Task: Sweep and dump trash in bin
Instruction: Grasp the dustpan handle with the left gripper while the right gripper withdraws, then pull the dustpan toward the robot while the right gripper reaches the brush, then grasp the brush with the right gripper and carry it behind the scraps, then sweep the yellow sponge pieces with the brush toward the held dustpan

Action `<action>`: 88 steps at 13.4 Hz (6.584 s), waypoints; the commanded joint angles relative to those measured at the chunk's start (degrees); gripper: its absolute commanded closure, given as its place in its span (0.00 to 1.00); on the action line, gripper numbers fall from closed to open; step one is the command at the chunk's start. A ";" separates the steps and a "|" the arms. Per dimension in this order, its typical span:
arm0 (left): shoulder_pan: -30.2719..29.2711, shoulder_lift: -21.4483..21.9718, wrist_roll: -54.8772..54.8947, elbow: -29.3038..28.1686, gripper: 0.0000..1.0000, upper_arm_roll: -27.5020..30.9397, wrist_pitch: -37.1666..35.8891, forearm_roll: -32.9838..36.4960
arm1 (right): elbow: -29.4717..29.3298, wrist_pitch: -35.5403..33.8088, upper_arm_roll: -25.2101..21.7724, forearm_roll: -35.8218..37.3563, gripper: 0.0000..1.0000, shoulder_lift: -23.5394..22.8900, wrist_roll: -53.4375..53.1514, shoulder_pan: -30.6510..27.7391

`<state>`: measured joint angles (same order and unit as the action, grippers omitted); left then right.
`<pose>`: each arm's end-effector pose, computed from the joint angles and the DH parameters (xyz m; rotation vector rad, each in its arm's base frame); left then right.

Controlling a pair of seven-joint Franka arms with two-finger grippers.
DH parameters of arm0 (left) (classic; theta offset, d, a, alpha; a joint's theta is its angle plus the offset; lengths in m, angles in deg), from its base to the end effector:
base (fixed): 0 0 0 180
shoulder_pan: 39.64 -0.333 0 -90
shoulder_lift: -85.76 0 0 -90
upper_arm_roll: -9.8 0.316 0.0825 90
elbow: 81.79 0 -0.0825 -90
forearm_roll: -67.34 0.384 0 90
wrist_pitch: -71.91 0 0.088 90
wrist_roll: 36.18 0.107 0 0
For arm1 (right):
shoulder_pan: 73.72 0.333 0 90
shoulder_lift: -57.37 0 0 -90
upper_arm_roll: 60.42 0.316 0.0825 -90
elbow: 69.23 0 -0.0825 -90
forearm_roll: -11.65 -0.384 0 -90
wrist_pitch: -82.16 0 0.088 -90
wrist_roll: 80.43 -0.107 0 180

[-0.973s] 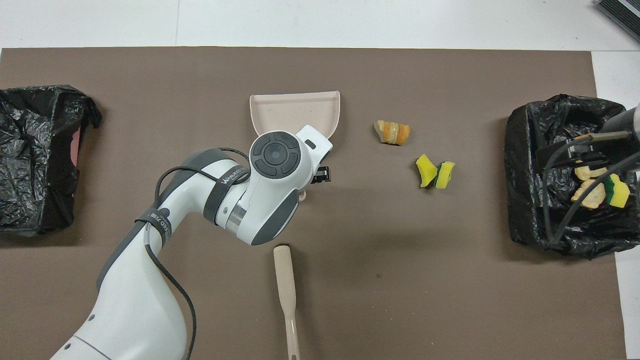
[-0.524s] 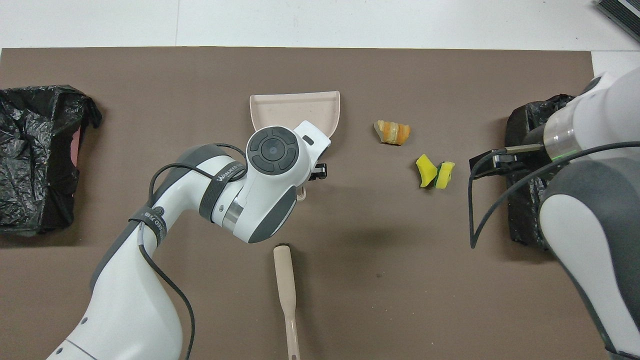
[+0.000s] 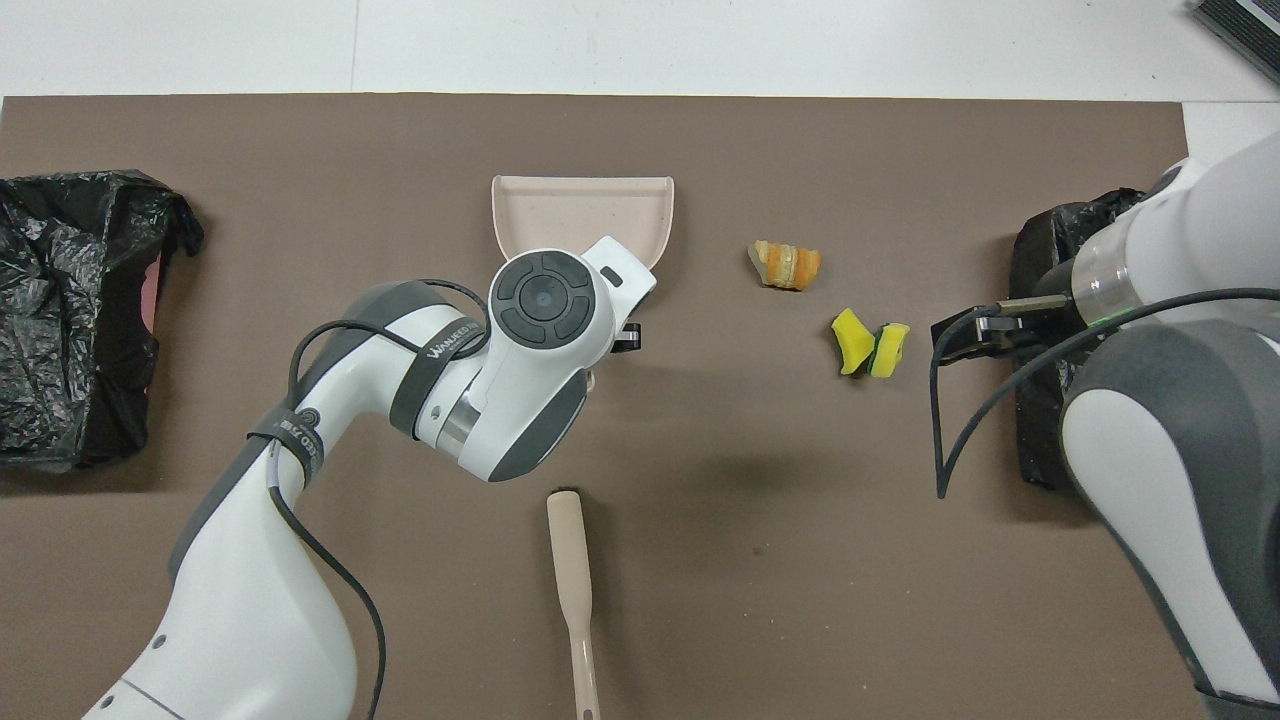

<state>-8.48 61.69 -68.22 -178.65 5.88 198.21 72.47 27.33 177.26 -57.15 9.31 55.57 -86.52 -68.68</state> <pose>0.5558 -0.3807 0.3636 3.1204 -0.1489 0.1645 0.5596 0.0854 0.5603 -3.1048 -0.0528 0.0958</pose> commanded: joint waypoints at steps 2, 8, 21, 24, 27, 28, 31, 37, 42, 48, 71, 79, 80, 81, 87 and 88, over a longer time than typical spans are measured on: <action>-5.39 4.99 18.81 -0.43 1.00 -0.03 -5.44 1.46 | 5.21 3.51 0.33 -1.44 0.00 1.27 0.11 2.24; -16.90 11.67 47.28 -1.13 1.00 -0.12 -15.72 1.02 | 13.64 14.75 0.33 -4.87 0.00 0.83 -6.01 11.72; -28.78 20.55 101.89 -13.86 1.00 0.05 -16.71 1.37 | 16.56 26.20 0.16 -2.77 0.00 -7.69 -36.95 39.76; -30.81 22.23 106.55 -18.88 1.00 0.05 -10.57 1.46 | 20.32 26.46 0.24 -0.04 0.00 -7.79 -39.96 45.48; -31.16 22.75 106.49 -21.34 1.00 0.05 -8.45 1.46 | 25.34 26.64 0.42 -0.82 0.00 -4.81 -39.97 48.03; -31.16 22.84 106.39 -21.52 1.00 0.05 -8.45 1.37 | 26.13 26.55 0.42 -1.35 0.00 -4.36 -40.05 48.13; -31.16 22.76 105.78 -21.52 1.00 0.05 -8.44 1.37 | 26.05 25.67 0.85 -4.15 0.00 -4.10 -40.23 48.56; -31.25 22.76 104.81 -21.52 1.00 0.05 -8.45 1.37 | 27.63 25.41 0.95 -8.65 0.26 -3.13 -39.79 49.01; -31.08 22.85 104.46 -21.52 1.00 0.05 -8.45 1.37 | 29.04 25.41 0.95 -10.84 0.77 -2.42 -39.88 49.01; -30.20 23.89 104.37 -25.30 1.00 -0.12 -8.01 1.37 | 26.68 20.15 0.60 -11.02 1.00 -1.46 -40.32 47.96; -15.78 28.29 73.96 -35.76 1.00 -0.39 0.43 -1.18 | 20.25 14.60 0.33 18.68 1.00 -4.09 8.44 -0.65; -15.78 28.38 74.23 -36.73 1.00 -0.30 0.61 -1.18 | 17.62 14.95 0.77 7.72 1.00 -9.19 5.74 8.47; -15.70 28.38 74.14 -36.73 1.00 -0.30 0.61 -1.18 | 16.92 15.03 0.77 5.18 1.00 -9.89 4.08 10.58; -15.78 28.38 74.05 -36.73 1.00 -0.30 0.52 -1.18 | 15.96 15.47 0.77 3.24 1.00 -11.11 1.37 12.95; -15.87 28.38 73.96 -36.64 1.00 -0.30 0.34 -1.18 | 12.53 22.07 0.86 -7.40 1.00 -14.46 -3.14 22.27; -15.96 28.30 73.96 -36.64 1.00 -0.30 0.34 -1.18 | 10.87 21.98 0.86 -9.94 1.00 -14.99 -3.40 23.68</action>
<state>-25.20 88.81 6.00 -213.48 4.98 197.87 71.87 41.49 199.29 -56.30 3.23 42.13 -89.42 -47.11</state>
